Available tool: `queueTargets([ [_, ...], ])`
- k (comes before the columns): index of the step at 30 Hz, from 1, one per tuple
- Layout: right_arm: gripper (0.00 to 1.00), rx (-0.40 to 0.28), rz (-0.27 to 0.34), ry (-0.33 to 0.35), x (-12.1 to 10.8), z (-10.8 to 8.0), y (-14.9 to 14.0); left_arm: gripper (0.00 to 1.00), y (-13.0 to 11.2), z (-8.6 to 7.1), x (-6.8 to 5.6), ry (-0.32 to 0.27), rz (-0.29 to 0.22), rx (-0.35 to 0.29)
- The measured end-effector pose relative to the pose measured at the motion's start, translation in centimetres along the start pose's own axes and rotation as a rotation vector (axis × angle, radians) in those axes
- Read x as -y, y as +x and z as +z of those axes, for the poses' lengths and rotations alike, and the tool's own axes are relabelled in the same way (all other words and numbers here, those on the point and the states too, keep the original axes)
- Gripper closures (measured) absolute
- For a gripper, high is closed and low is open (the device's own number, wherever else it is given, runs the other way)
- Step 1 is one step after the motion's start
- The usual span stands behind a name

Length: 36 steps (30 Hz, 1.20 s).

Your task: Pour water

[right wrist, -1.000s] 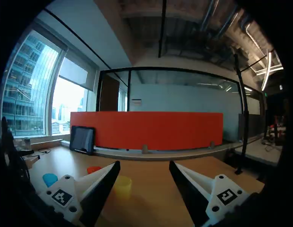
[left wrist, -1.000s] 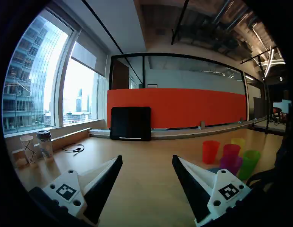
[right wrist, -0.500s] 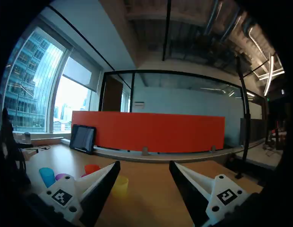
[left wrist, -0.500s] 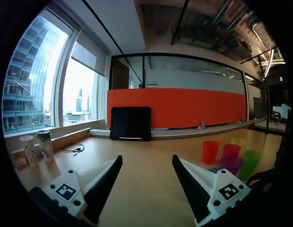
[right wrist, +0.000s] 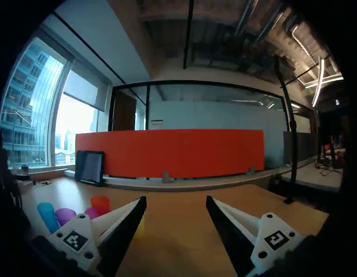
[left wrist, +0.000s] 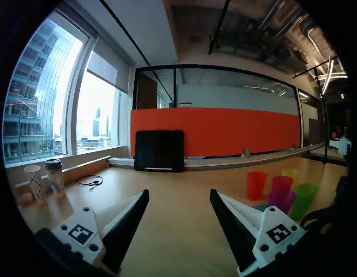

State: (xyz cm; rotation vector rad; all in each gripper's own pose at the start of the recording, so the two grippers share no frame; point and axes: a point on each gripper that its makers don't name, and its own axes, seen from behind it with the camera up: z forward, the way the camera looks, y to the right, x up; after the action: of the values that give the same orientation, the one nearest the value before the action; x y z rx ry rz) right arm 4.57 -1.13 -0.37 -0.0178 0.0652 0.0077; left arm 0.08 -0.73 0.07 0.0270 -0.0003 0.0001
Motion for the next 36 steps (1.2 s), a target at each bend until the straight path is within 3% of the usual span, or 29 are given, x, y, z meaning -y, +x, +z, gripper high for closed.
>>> queueTargets([
  [15,0.00,0.025,0.018,-0.010,-1.8,0.1,-2.7,0.02,0.0,0.0,0.0,0.000,0.000,0.000],
  [36,0.00,0.064,0.004,-0.016,-2.1,0.2,-4.3,0.02,0.0,0.0,0.0,0.000,0.000,0.000],
])
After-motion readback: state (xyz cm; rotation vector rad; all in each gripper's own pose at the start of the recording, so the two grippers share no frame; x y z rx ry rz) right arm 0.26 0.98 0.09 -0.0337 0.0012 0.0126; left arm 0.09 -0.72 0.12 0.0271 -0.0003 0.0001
